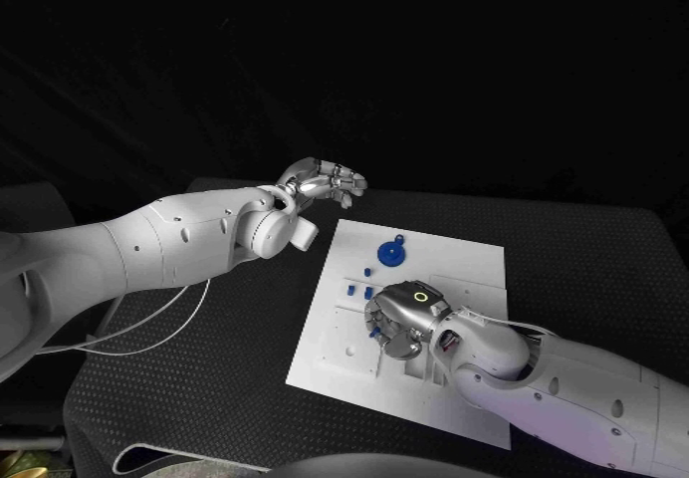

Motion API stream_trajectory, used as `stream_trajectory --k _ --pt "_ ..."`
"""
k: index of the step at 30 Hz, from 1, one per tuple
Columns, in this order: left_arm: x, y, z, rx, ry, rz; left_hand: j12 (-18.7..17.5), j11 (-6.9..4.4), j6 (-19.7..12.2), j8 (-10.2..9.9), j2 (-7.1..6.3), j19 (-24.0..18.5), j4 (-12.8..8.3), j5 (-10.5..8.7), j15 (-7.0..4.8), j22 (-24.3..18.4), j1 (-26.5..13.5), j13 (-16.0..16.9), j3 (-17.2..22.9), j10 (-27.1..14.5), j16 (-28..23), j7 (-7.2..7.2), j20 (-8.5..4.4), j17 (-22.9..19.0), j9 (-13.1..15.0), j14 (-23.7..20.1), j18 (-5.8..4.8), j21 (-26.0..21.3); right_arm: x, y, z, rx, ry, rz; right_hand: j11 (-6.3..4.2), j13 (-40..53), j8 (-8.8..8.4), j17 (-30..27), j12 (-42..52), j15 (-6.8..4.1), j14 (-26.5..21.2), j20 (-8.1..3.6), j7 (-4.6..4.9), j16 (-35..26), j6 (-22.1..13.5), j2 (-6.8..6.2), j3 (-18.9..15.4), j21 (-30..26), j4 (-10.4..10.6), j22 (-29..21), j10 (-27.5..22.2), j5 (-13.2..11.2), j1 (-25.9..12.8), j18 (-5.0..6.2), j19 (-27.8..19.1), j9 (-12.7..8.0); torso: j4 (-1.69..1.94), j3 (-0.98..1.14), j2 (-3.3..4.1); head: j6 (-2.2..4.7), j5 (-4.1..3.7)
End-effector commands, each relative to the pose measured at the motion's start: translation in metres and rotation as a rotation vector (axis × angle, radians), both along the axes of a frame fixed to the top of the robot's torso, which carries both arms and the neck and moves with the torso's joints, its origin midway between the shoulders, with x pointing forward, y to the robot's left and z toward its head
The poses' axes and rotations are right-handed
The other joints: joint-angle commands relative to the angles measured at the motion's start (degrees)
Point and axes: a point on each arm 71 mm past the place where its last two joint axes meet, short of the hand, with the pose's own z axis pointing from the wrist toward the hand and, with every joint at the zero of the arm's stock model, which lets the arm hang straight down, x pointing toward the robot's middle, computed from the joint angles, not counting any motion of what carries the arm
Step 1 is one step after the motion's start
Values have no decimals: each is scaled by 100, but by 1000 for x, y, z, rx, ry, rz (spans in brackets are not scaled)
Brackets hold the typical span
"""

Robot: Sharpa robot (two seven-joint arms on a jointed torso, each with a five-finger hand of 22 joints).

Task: Assemble the parts on the task board

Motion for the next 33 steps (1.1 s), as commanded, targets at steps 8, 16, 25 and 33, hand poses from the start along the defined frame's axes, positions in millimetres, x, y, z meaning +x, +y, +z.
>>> stream_trajectory --k 8,16,25,33 --pt "0 -4 1 -8 -2 -19 3 -13 -47 7 -7 47 16 32 3 12 -57 -7 4 -35 -23 -10 -41 12 8 41 108 -32 0 4 -5 -42 10 7 10 20 -28 11 13 -39 6 10 13 9 5 51 -6 29 -20 110 15 12 -4 80 42 14 9 -1 3 -12 3" --pt "0 -4 1 -7 0 -21 2 -12 -48 8 -6 47 20 31 4 14 -59 -7 4 -36 -28 -9 -40 16 8 40 108 -36 -1 6 -8 -62 19 14 11 25 -32 12 11 -37 4 11 14 5 2 55 -7 28 -23 110 12 12 -8 80 39 17 12 -5 2 -42 6" --pt "0 -6 1 -8 0 -23 2 -12 -50 8 -6 46 23 32 5 17 -60 -7 5 -38 -32 -9 -39 19 8 40 107 -39 -4 12 -9 -80 33 30 13 31 -36 15 7 -34 1 13 16 2 -1 60 -11 25 -29 111 7 12 -15 80 34 23 7 -11 2 -57 7" --pt "-1 -5 1 -8 1 -23 2 -11 -52 9 -5 46 26 31 6 19 -60 -7 5 -38 -35 -8 -39 22 8 40 107 -42 -5 10 -15 -113 48 29 17 40 -44 18 0 -29 -6 17 19 -6 -9 75 -19 21 -42 111 -4 12 -26 80 22 30 2 -9 -2 -72 6"
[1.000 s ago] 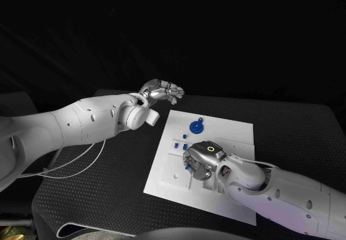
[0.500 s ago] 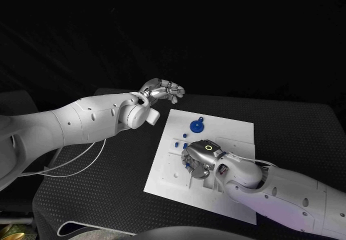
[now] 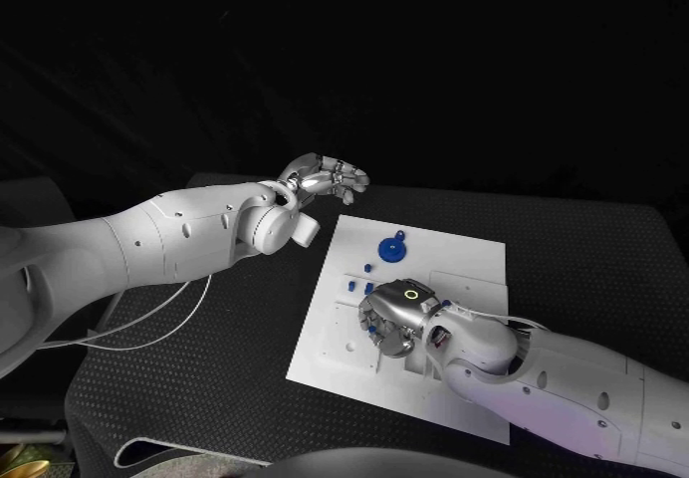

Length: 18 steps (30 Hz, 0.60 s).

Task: Assemble the parts on the task board

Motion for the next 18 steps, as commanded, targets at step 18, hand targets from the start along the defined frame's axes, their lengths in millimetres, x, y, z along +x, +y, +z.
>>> stream_trajectory --k 18 --pt "-1 0 1 -5 3 -15 -1 -8 -60 8 -14 45 32 29 8 13 -65 -9 3 -47 -46 -6 -37 13 8 36 106 -27 3 -7 -5 30 20 -37 420 -239 -563 -152 -510 309 -596 156 387 -433 -848 -180 -423 -213 -298 135 -971 35 -393 -33 -588 -160 -16 10 -7 13 3"
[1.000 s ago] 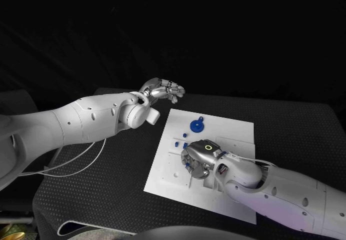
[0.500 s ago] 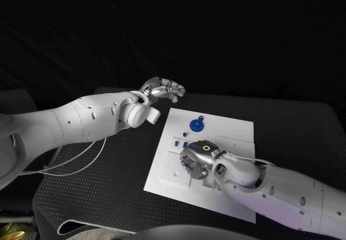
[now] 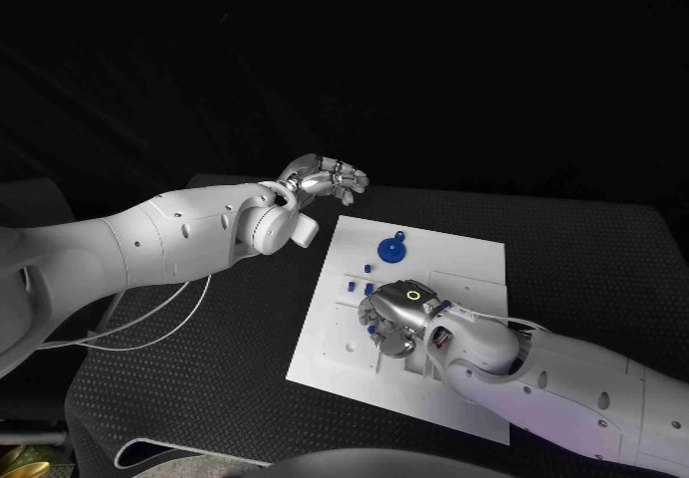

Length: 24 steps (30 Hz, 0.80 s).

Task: Assemble the parts on the task board

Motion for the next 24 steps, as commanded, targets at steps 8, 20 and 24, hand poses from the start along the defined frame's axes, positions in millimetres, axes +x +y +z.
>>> stream_trajectory --k 8,20,24 --pt "0 0 1 -5 1 -15 -1 -7 -47 8 -16 45 35 27 9 8 -68 -10 2 -48 -27 10 -36 11 7 36 106 -29 2 -5 6 45 -15 -37 356 -420 -242 -143 -91 251 -504 63 207 -264 -481 -48 -751 -51 -277 145 -688 16 -324 -124 -533 -108 -1 5 -4 32 -31" --pt "0 2 1 -4 1 -12 -1 -7 -48 8 -15 45 36 28 9 10 -64 -10 4 -49 -30 11 -37 14 8 37 107 -32 4 -24 35 101 -16 -51 341 -426 -220 -150 -4 242 -502 63 204 -250 -468 -47 -757 -18 -265 142 -681 16 -276 -126 -547 -101 -2 6 0 89 -77" --pt "0 4 1 -3 -1 -10 0 -8 -48 9 -12 46 36 29 9 12 -60 -10 7 -49 -31 10 -37 16 8 38 108 -33 9 -41 51 126 7 -82 267 -390 -193 -136 147 177 -402 54 176 -186 -435 -42 -732 53 -205 144 -524 16 -307 -105 -458 -92 -5 5 -3 137 -123"
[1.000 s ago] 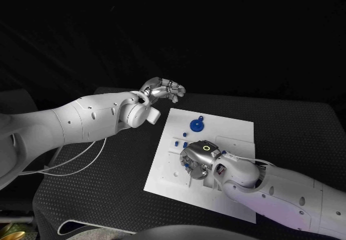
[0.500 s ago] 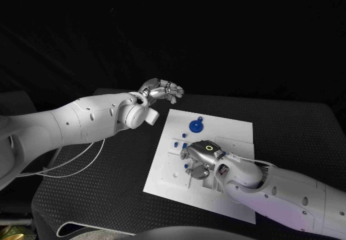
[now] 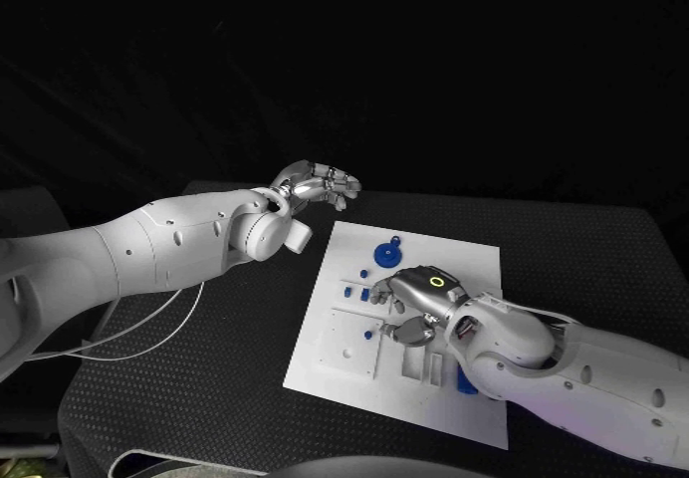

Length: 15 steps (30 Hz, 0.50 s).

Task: Assemble the parts on the task board

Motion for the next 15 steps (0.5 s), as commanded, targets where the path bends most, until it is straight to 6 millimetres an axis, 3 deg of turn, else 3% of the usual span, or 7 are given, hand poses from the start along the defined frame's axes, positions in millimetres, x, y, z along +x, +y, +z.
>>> stream_trajectory --k 1,5,8,15 --pt "0 -1 1 -6 -6 -15 0 -8 -49 9 11 46 36 29 9 9 -36 -5 8 -49 -32 9 -37 7 8 38 108 -33 4 -13 10 41 53 -30 -49 31 21 16 125 -71 101 -4 -44 88 32 -2 27 80 62 147 124 20 3 4 117 7 -5 -2 -5 48 -49" --pt "0 1 1 -6 -8 -11 0 -8 -48 10 12 46 36 30 8 10 -34 -5 8 -48 -32 9 -37 9 8 39 108 -34 10 -38 27 22 49 -61 -88 26 27 20 261 -116 205 -16 -40 158 31 -2 -12 177 91 141 141 23 -92 39 215 -3 -18 -10 -13 79 -79" --pt "1 2 1 -4 -9 -8 1 -8 -48 11 11 46 35 30 8 11 -33 -5 8 -48 -33 9 -37 10 9 40 108 -35 12 -55 33 -20 56 -77 -10 -45 -50 0 227 -55 174 -10 39 151 -106 -4 -132 191 26 137 -74 35 -194 41 183 -56 -41 -14 -27 85 -83" --pt "2 1 1 -4 -11 -8 2 -8 -48 12 12 47 36 30 8 13 -33 -4 8 -47 -35 9 -37 12 9 41 108 -36 21 -74 28 -100 70 -107 63 -182 -126 -40 262 8 113 11 -127 156 -302 -4 -389 222 -6 137 -369 42 -324 45 113 -129 -68 -11 -46 97 -84"
